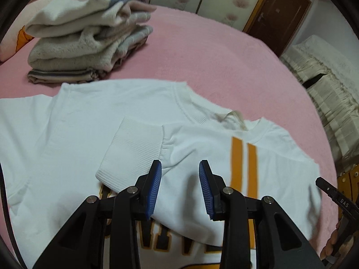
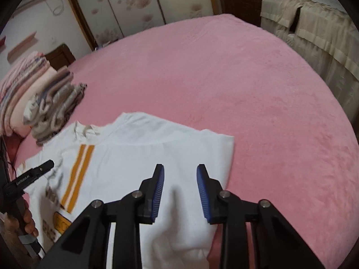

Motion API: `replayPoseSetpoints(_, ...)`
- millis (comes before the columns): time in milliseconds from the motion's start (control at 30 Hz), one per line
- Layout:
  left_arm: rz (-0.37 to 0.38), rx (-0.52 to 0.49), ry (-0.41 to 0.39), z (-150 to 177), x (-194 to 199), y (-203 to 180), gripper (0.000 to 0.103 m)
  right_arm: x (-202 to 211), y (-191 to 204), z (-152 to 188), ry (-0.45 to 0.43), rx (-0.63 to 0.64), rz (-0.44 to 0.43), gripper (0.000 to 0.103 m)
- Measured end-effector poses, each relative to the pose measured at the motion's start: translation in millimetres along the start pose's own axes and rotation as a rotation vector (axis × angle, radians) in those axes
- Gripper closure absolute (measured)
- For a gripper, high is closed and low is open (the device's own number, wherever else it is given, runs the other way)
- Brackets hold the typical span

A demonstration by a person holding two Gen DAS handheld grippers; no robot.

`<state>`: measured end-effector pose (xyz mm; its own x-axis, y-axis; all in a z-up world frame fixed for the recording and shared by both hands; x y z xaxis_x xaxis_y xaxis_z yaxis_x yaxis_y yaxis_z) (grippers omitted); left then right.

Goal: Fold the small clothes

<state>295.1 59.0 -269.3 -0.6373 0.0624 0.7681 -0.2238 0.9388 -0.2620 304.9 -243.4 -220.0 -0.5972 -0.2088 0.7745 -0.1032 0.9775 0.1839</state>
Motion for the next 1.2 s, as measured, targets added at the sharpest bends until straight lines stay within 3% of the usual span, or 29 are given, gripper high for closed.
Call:
replayPoseSetpoints(67, -0.021, -0.008, -0.001, 3.4, -4.0, 5.5, 0.071, -20.8, -11.3, 4.1, 0.041, 0.006, 0.055, 0.078)
replayPoseSetpoints(133, -0.048, -0.027, 0.000, 4.6, -7.4, 8.1, 0.071, -30.2, -24.6, 5.7, 0.057, -0.010, 0.090, 0.096)
replayPoseSetpoints(200, -0.047, -0.034, 0.005, 6.7, -9.8, 9.5, 0.071, -32.2, -37.5, 5.3, 0.056, -0.050, 0.086, 0.103)
replayPoseSetpoints(400, -0.064, -0.061, 0.000, 5.5, -5.3, 4.7, 0.068, -17.9, -44.0, 5.6, 0.043, -0.071, 0.098, 0.103)
replayPoseSetpoints(467, -0.047, -0.046, 0.000, 4.6, 1.4, 1.4, 0.050, -4.4, -39.8, 6.5, 0.030, -0.086, 0.081, 0.103)
replayPoseSetpoints(567, -0.026, -0.025, -0.027, 4.8, 24.6, -4.7, 0.032, 17.8, -30.5, 11.1, 0.008, -0.105, 0.046, 0.101)
replayPoseSetpoints(733, 0.010, -0.039, -0.058, 4.2, 68.7, -18.9, 0.019, 52.6, -11.2, 21.7, -0.019, -0.112, 0.008, 0.101)
replayPoseSetpoints(1000, 0.049, -0.091, -0.132, 8.3, 144.2, -40.7, 0.013, 110.6, 19.7, 40.1, -0.059, -0.109, -0.043, 0.101)
replayPoseSetpoints(1200, 0.082, -0.132, -0.138, 20.0, 189.1, -50.1, 0.013, 145.8, 42.3, 56.5, -0.074, -0.094, -0.080, 0.100)
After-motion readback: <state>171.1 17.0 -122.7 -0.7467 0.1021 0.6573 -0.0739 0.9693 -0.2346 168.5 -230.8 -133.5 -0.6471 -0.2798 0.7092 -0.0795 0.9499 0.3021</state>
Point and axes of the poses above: each gripper's, at about its wrist camera, not at the fingertips, and x roughly against the way its jaws point, y to its left, z to its underside, the point moved 6 cm from there along -x, roughly the way its jaws point, and after that the axes turned 5 degrees about -y, right-handed, at the moved point
